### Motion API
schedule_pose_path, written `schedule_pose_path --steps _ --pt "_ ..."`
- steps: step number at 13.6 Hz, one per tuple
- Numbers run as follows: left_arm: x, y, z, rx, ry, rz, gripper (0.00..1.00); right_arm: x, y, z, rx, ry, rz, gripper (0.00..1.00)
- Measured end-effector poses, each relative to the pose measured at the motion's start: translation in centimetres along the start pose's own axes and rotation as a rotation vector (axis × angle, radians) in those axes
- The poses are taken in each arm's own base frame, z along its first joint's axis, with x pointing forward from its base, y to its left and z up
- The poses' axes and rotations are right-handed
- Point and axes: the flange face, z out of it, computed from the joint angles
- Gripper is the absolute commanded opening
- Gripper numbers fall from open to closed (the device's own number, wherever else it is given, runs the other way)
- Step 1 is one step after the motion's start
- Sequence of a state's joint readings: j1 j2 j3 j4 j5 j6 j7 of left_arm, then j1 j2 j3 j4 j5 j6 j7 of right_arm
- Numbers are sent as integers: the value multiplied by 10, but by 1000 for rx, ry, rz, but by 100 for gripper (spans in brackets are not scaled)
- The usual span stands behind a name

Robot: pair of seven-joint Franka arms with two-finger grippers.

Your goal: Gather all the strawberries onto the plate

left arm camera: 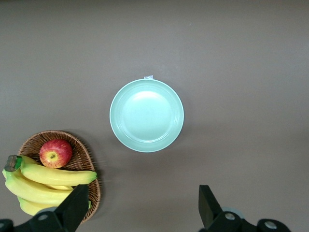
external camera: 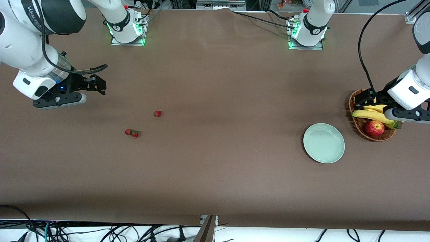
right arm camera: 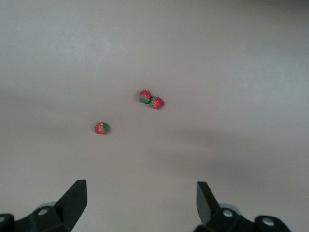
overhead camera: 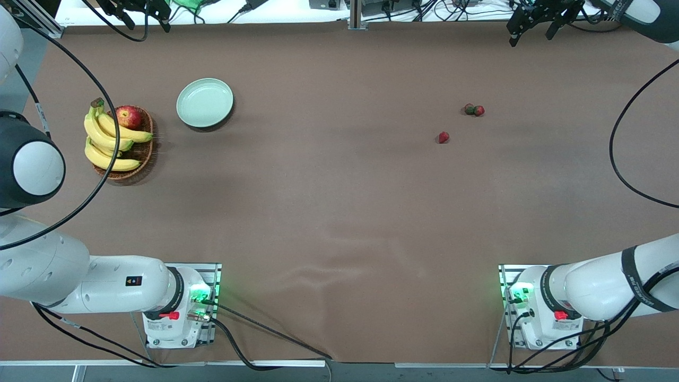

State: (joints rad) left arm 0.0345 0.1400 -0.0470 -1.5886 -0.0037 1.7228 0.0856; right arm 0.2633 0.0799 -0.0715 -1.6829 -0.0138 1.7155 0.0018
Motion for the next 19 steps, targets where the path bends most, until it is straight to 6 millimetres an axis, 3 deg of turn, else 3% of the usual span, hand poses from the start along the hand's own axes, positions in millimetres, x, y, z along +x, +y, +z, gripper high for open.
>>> schedule_pose_path --steps 12,19 --pt "9 16 21 -5 -34 30 100 0 0 -1 0 -3 -6 100" --pt "6 33 18 -8 -66 57 100 1 4 -4 0 6 -1 100"
